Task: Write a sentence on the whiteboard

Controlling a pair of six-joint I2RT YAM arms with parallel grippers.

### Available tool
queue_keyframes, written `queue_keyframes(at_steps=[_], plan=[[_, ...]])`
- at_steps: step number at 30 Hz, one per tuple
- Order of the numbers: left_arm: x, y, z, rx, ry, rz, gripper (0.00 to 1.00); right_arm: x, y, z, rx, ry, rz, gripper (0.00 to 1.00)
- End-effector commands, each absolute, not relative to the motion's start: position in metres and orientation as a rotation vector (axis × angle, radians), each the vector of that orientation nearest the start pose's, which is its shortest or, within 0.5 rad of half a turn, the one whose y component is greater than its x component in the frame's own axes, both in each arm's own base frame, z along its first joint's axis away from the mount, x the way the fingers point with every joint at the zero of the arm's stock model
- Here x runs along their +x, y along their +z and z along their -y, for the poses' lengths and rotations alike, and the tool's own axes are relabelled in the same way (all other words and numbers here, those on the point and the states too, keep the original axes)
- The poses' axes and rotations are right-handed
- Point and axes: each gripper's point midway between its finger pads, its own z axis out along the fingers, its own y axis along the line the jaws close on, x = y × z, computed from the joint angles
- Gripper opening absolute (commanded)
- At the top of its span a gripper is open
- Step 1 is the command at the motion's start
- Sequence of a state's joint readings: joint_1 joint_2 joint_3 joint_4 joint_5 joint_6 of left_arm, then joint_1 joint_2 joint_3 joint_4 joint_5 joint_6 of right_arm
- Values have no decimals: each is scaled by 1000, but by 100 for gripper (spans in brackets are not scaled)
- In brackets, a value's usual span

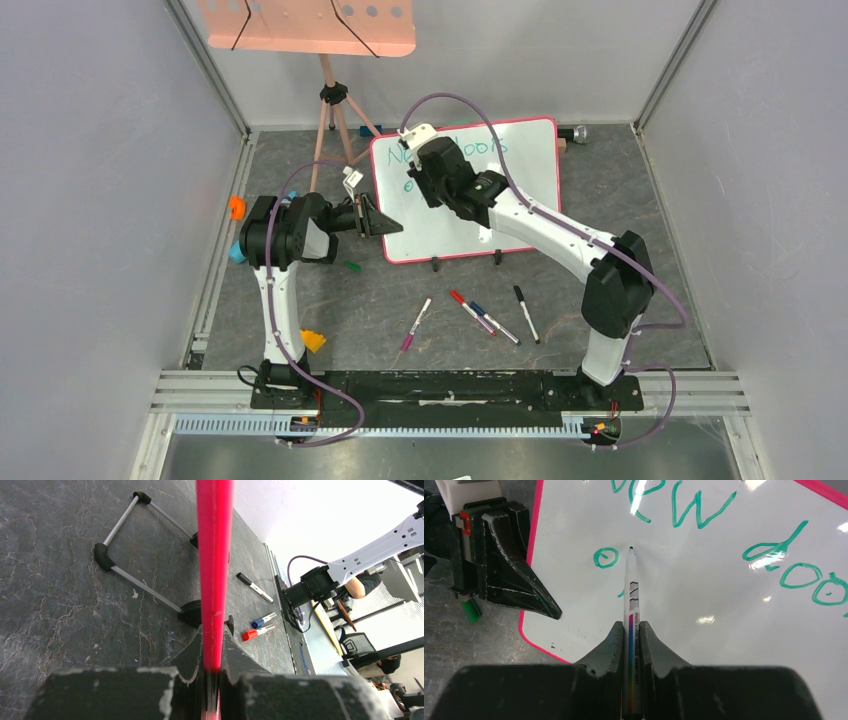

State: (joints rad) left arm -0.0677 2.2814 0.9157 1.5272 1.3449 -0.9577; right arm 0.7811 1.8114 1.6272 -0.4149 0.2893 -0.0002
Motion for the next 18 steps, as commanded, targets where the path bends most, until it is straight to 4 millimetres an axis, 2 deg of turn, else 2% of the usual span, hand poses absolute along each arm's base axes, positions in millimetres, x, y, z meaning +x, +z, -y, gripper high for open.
queue_keyframes(at_steps=[1,18], plan=[[392,61,197,460,-1597,-1713,2,407,223,-323,-643,115,-2015,0],[393,61,196,459,-1596,-1712,2,408,209,-311,-634,54,-2041,0]])
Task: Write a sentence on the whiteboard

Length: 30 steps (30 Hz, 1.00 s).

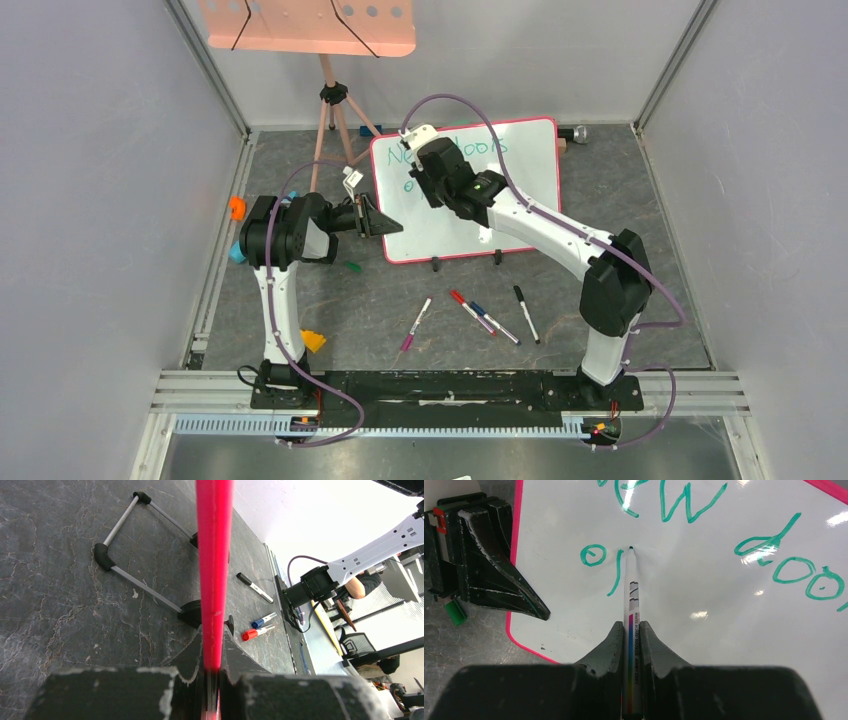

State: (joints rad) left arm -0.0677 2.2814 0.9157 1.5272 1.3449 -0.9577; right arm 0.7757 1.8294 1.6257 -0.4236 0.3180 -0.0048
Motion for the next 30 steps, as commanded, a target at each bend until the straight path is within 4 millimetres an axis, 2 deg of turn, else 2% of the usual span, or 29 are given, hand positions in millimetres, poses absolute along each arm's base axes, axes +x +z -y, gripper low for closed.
queue_keyframes(at_steps=[1,10,20,30], plan=[[393,60,197,458,-1598,-1713,2,409,209,-309,-628,44,-2042,0],[393,60,197,459,-1598,-1713,2,408,209,-297,-599,10,-2053,0],[393,60,197,459,-1599,-1713,2,399,199,-288,-617,4,-2075,0],[393,60,197,456,-1599,-1714,2,390,191,-301,-665,105,-2089,0]])
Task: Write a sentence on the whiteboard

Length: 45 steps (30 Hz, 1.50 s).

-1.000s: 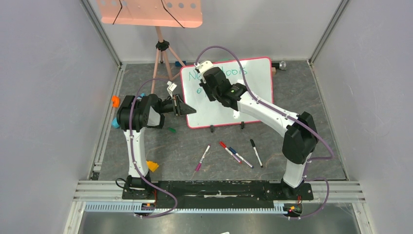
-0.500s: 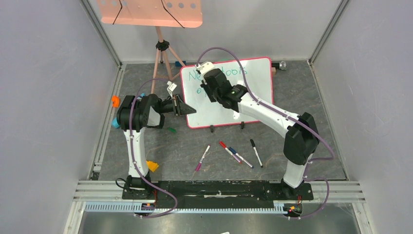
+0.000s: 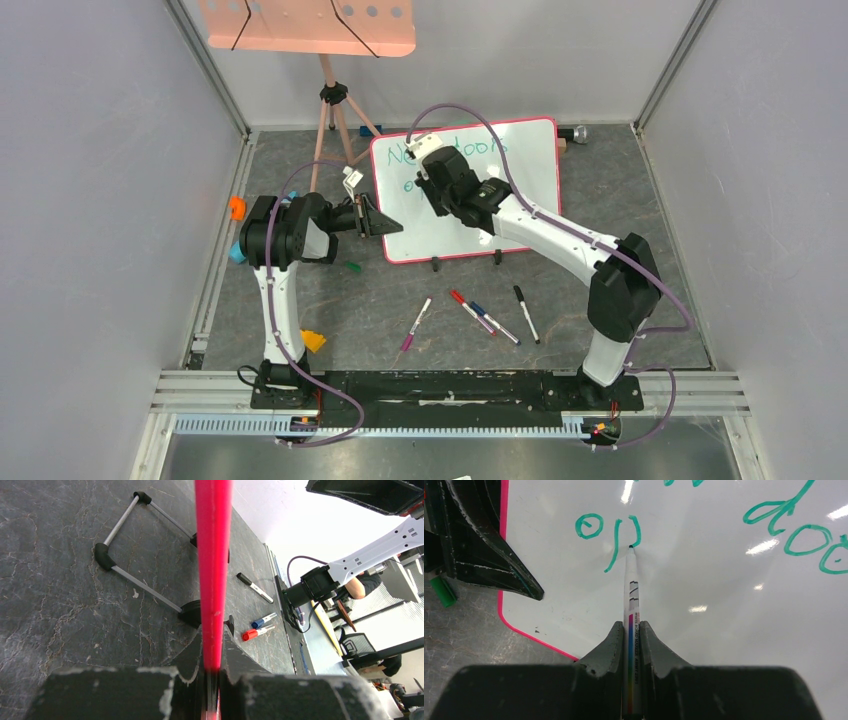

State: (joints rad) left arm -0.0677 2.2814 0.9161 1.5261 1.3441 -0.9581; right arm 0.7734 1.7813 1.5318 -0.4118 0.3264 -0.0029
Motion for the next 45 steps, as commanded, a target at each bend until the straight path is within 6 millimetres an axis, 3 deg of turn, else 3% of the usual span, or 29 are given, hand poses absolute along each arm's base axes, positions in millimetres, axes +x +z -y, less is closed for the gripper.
queue_keyframes(at_steps=[1,6,12,20,28,45], plan=[[393,60,197,457,-1600,-1714,2,390,191,-303,-670,116,-2087,0],[393,60,197,457,-1599,-1714,2,392,192,-312,-683,152,-2081,0],[393,60,197,457,-1599,-1714,2,390,209,-319,-689,212,-2040,0],[393,61,197,458,-1598,-1713,2,387,229,-298,-628,232,-1990,0],[393,61,197,458,-1598,-1713,2,395,221,-283,-597,180,-2017,0],[393,60,197,458,-1598,-1713,2,406,208,-293,-612,183,-2041,0]])
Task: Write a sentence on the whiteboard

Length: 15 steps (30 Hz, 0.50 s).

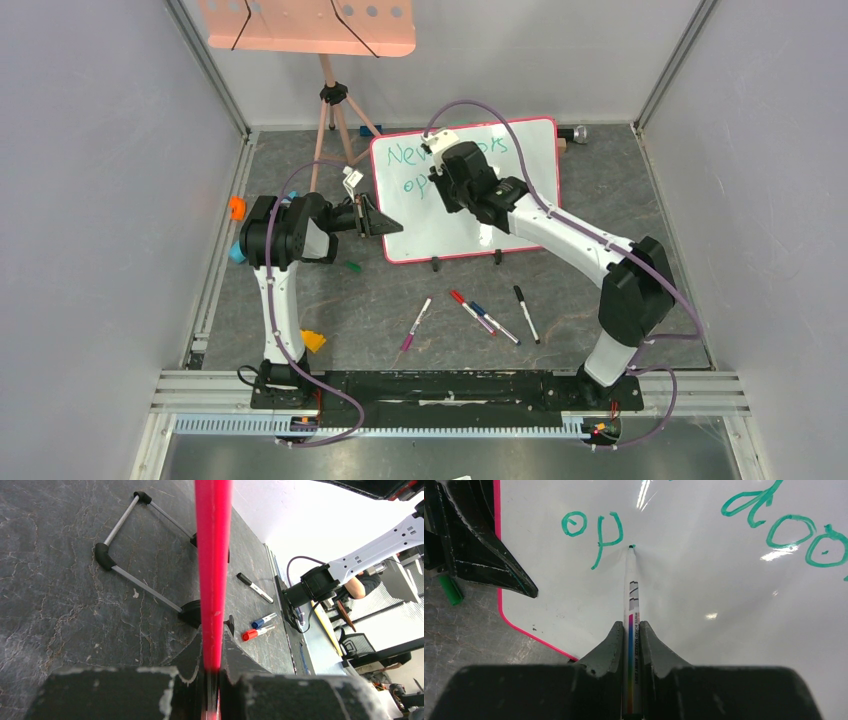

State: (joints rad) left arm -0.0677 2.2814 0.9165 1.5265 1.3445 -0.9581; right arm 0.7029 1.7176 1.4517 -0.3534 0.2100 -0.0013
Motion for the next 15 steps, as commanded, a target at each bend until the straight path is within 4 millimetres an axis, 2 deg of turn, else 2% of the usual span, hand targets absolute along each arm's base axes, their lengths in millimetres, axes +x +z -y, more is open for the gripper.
queue_keyframes(at_steps=[1,15], plan=[[393,60,197,458,-1598,-1713,2,406,206,-291,-610,171,-2045,0],[393,60,197,459,-1598,-1713,2,409,203,-267,-565,57,-2081,0]])
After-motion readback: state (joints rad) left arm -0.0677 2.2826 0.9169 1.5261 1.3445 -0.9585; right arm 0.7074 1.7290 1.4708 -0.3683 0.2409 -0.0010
